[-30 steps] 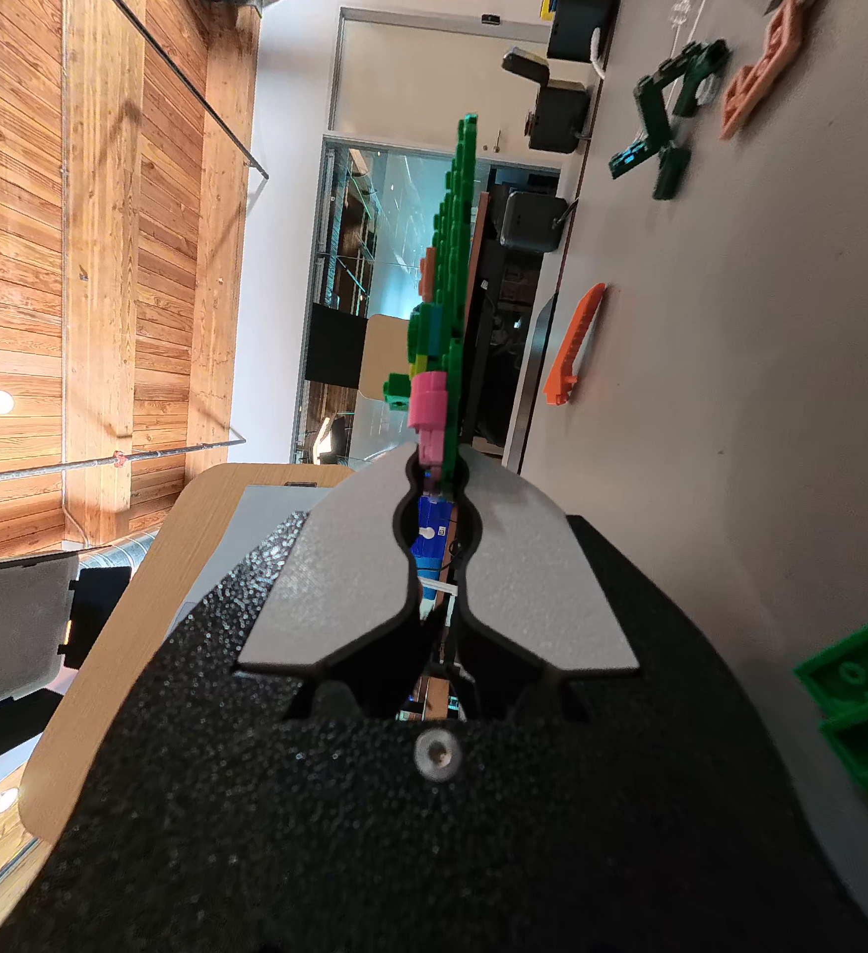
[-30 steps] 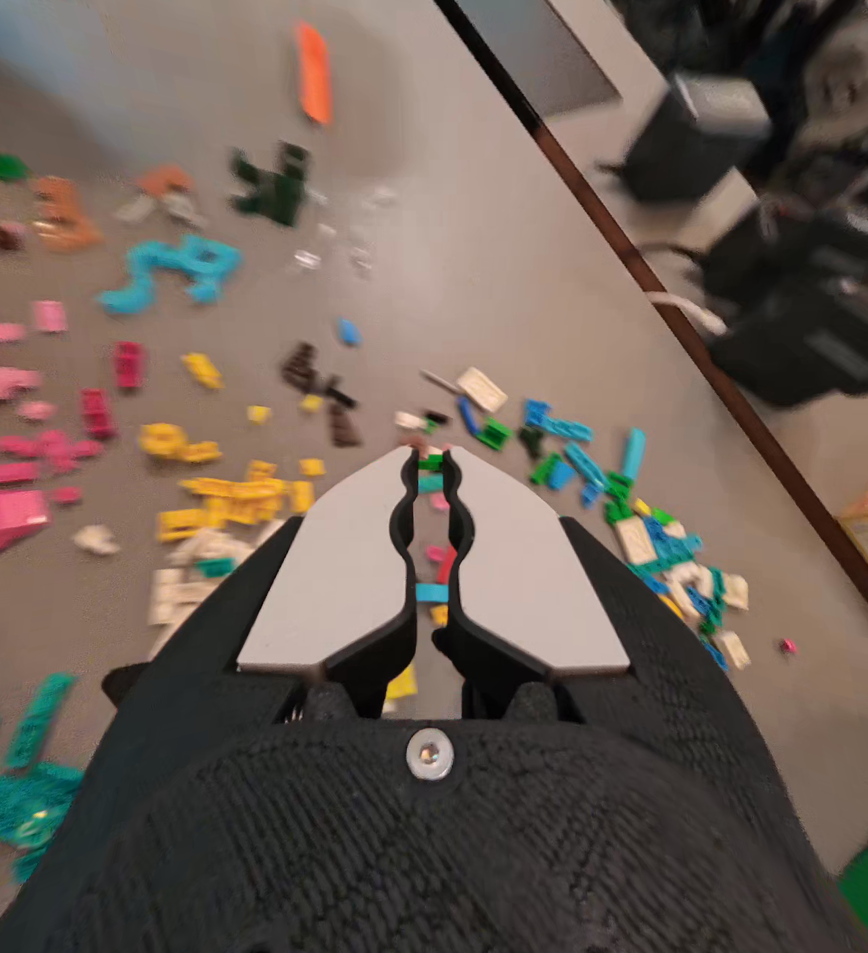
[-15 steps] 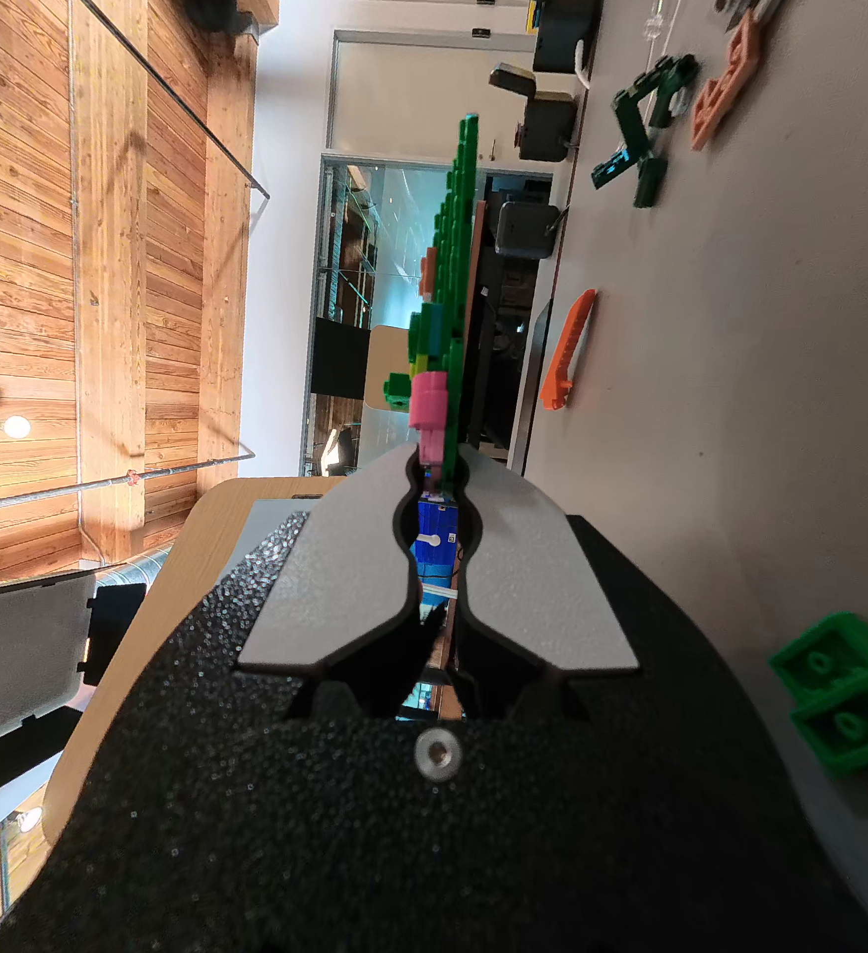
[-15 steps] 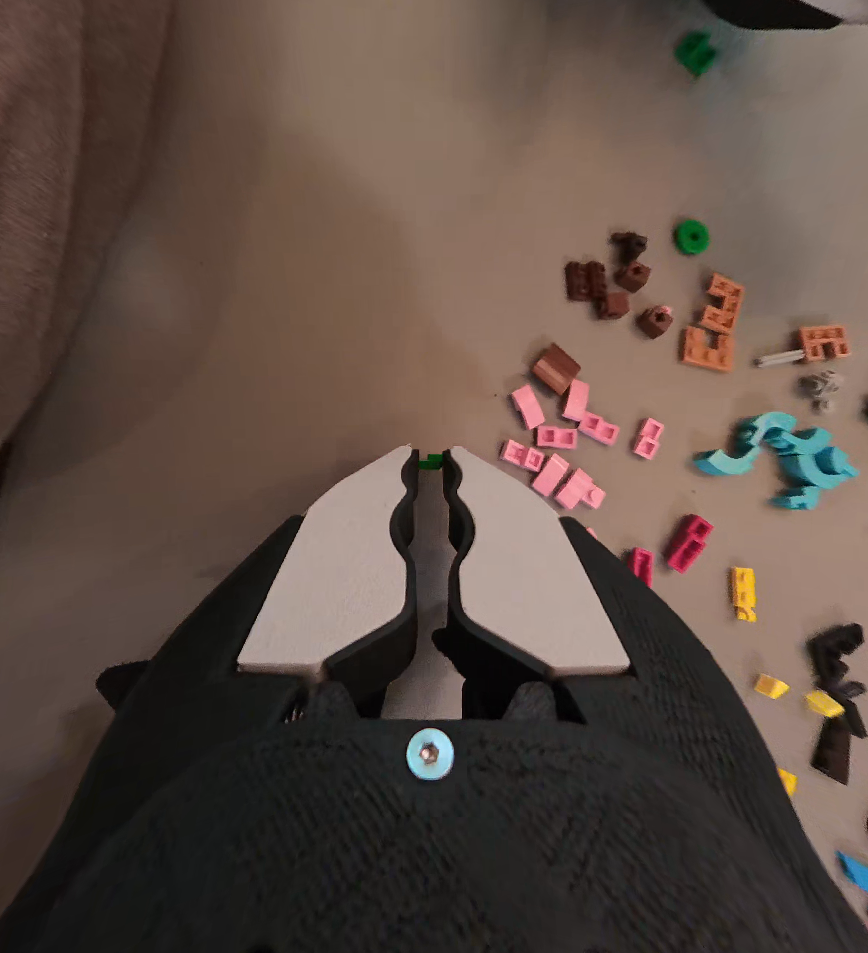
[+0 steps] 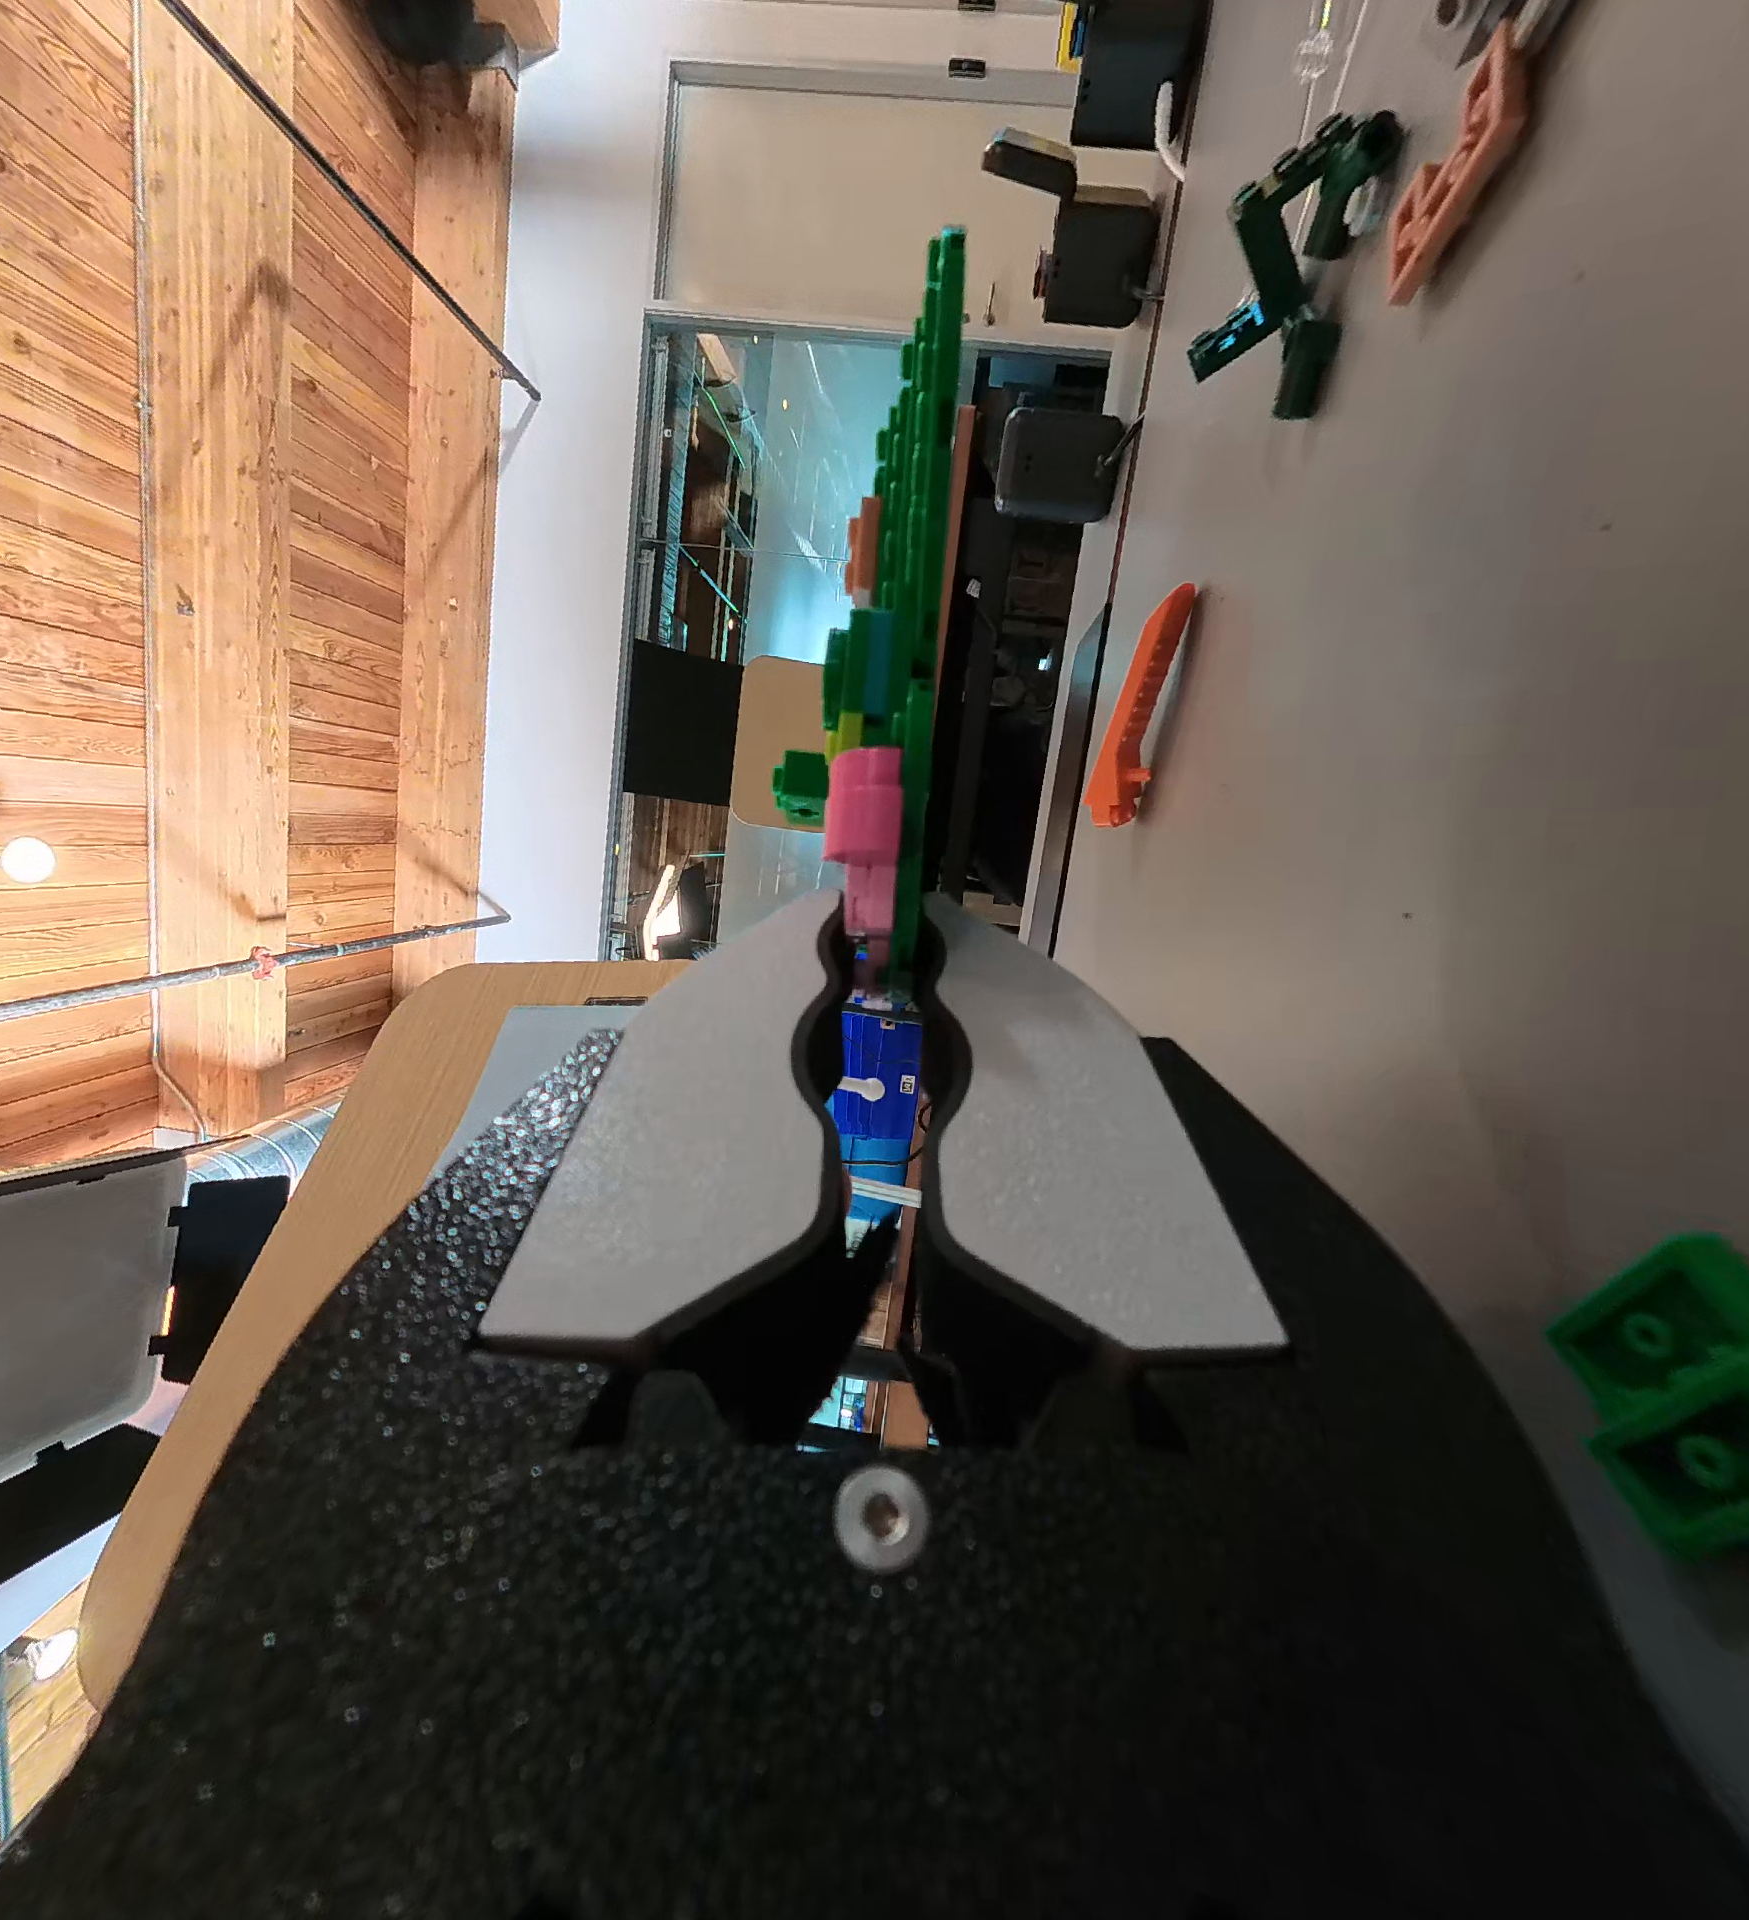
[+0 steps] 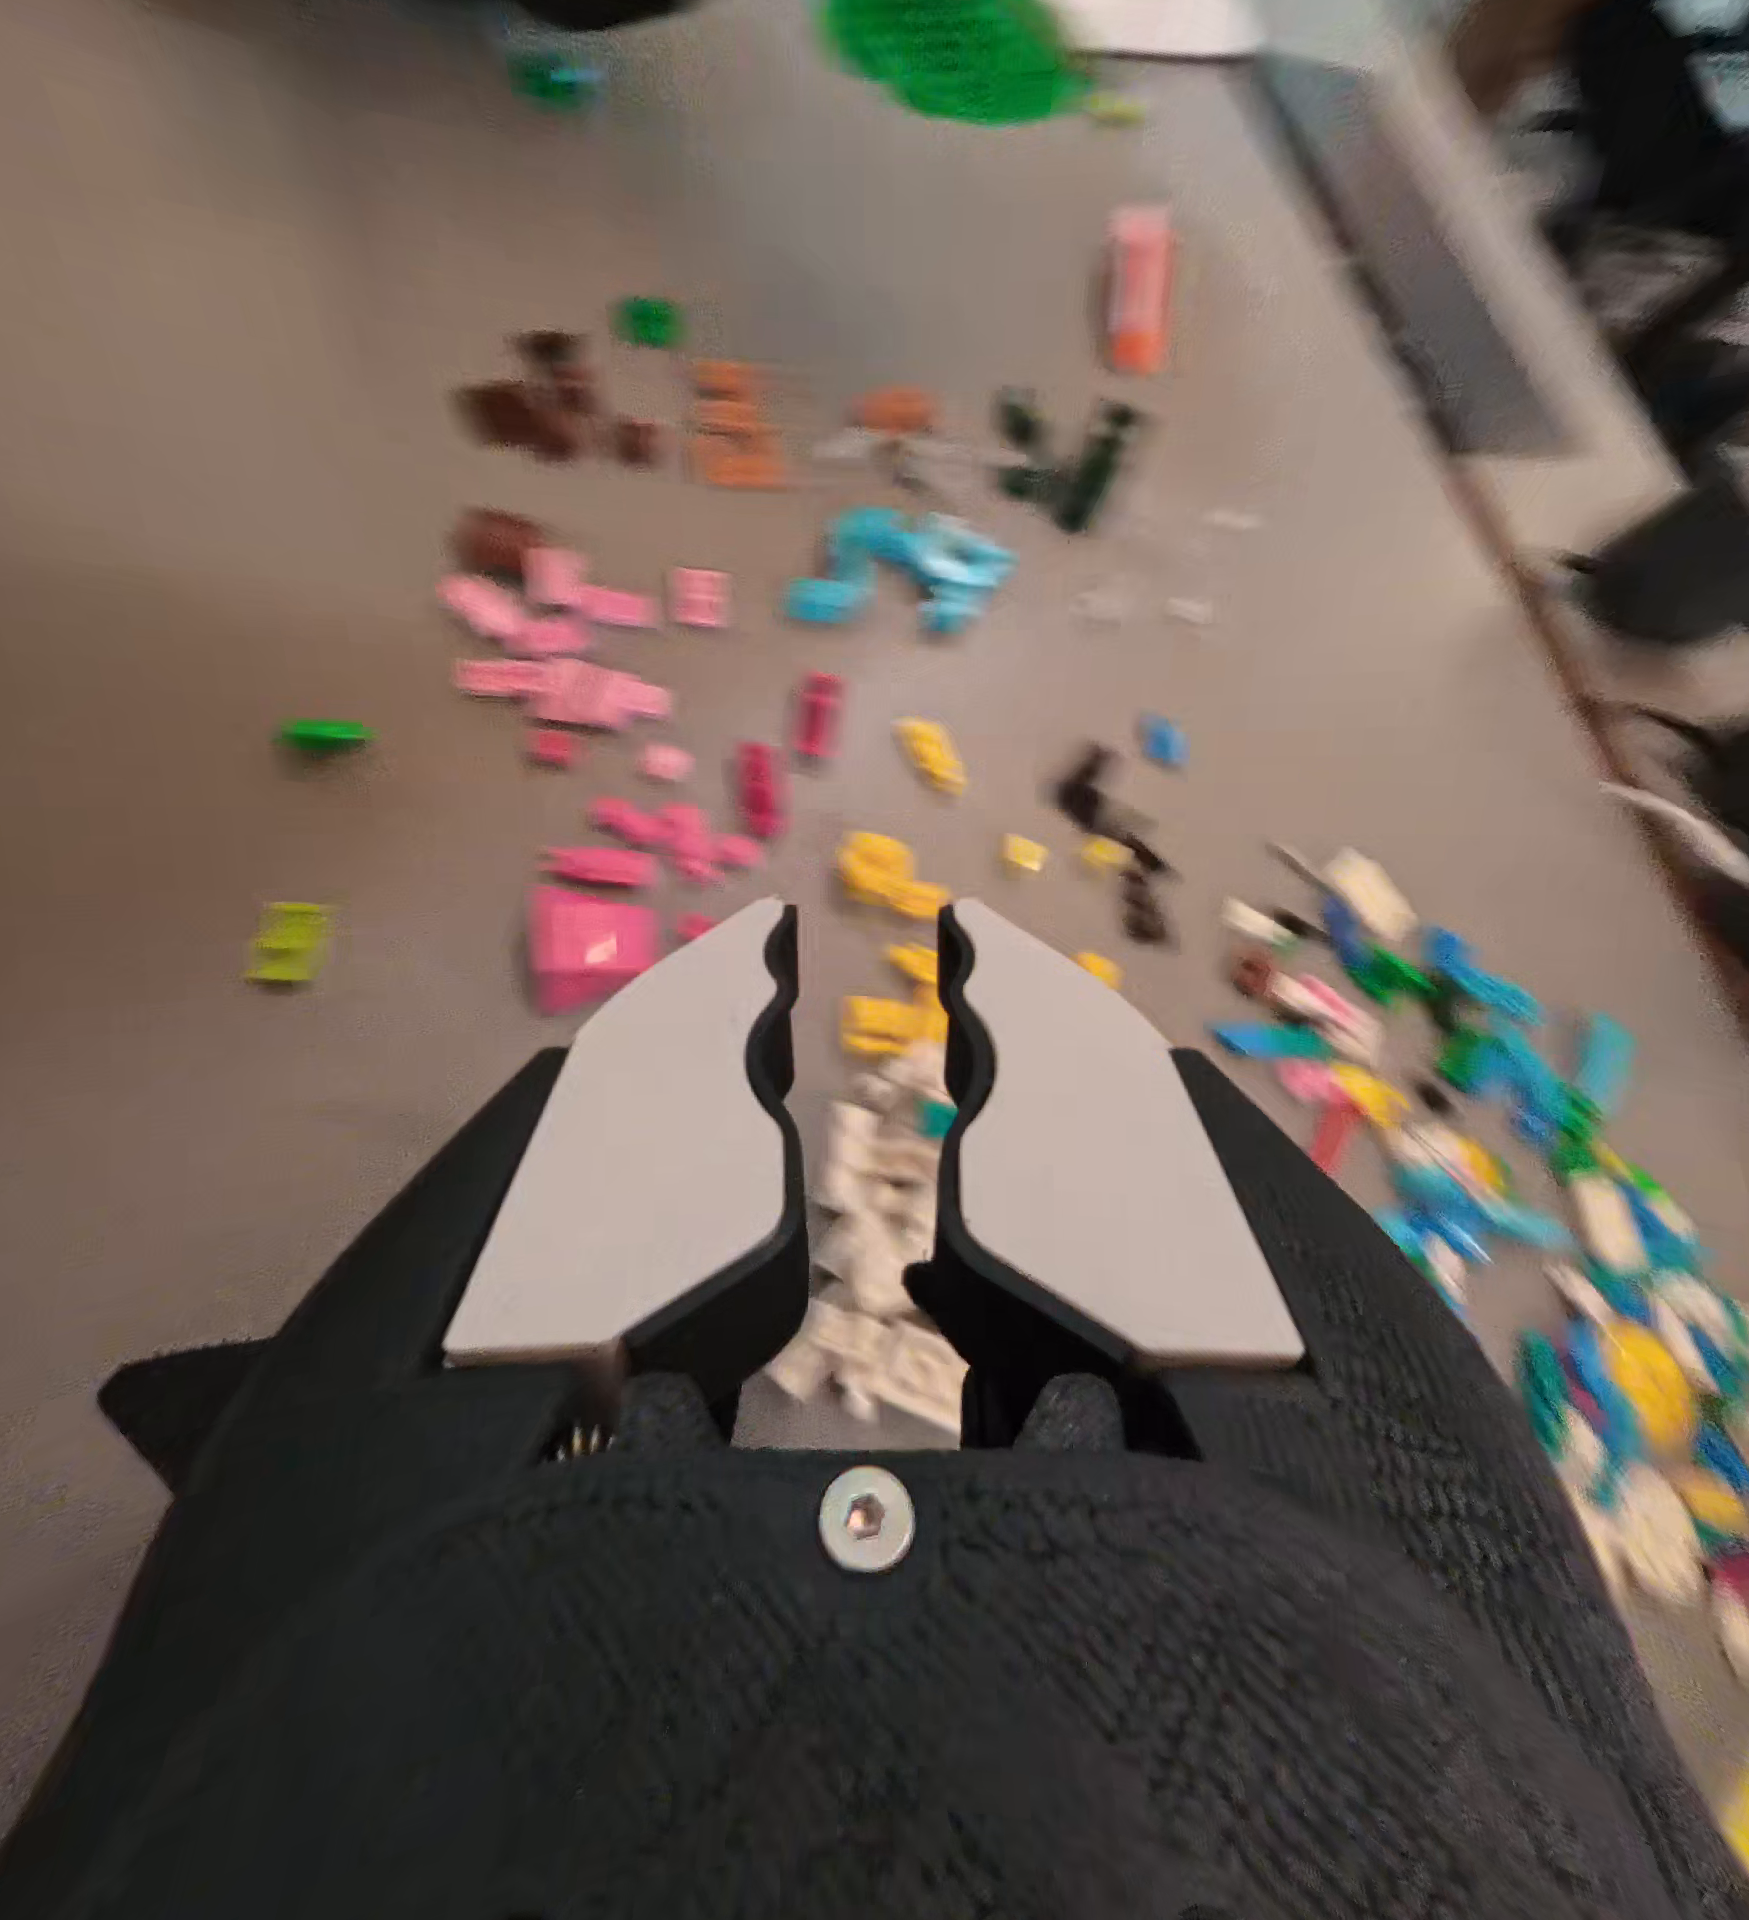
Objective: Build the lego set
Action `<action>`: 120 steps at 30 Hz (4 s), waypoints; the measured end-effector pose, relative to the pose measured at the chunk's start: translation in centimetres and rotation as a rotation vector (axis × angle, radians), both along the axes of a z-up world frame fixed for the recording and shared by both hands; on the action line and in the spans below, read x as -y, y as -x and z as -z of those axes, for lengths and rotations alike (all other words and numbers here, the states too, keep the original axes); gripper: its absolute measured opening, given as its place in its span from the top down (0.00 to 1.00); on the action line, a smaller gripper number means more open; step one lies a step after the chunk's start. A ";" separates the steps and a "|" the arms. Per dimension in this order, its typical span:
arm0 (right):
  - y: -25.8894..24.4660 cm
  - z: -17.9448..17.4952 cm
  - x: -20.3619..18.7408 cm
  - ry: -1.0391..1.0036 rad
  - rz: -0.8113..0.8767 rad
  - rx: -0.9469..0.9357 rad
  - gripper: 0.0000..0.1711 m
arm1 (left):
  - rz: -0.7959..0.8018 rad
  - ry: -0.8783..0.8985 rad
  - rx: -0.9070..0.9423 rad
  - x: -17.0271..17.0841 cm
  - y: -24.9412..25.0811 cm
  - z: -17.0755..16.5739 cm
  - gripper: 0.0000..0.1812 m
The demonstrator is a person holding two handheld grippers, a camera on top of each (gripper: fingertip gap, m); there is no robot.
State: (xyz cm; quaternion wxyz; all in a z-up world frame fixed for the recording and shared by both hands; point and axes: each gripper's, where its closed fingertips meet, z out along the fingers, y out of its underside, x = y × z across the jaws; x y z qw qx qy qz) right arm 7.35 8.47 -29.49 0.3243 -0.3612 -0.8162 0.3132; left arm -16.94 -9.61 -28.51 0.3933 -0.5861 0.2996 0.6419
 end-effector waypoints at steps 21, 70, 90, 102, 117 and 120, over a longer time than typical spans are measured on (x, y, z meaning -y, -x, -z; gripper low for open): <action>-3.3 -3.9 -18.5 0.050 0.826 -0.578 0.93 | 0.003 0.005 0.021 0.0 0.1 0.2 0.95; 6.7 3.8 -30.1 0.048 0.874 0.387 0.98 | 0.020 0.020 -0.012 -0.3 -0.4 0.3 0.95; 7.7 5.7 -30.0 0.122 0.836 0.519 0.97 | 0.019 0.026 -0.008 -0.2 -0.4 0.4 0.95; 7.8 5.2 -29.6 0.221 0.836 0.511 0.99 | 0.020 0.026 -0.008 -0.2 -0.4 0.4 0.95; 8.1 4.0 -25.7 0.259 0.568 0.470 0.96 | 0.023 0.030 -0.008 -0.3 -0.4 0.5 0.95; 8.6 4.4 -24.7 0.144 0.494 0.463 0.95 | 0.024 0.032 -0.011 -0.3 -0.5 0.5 0.95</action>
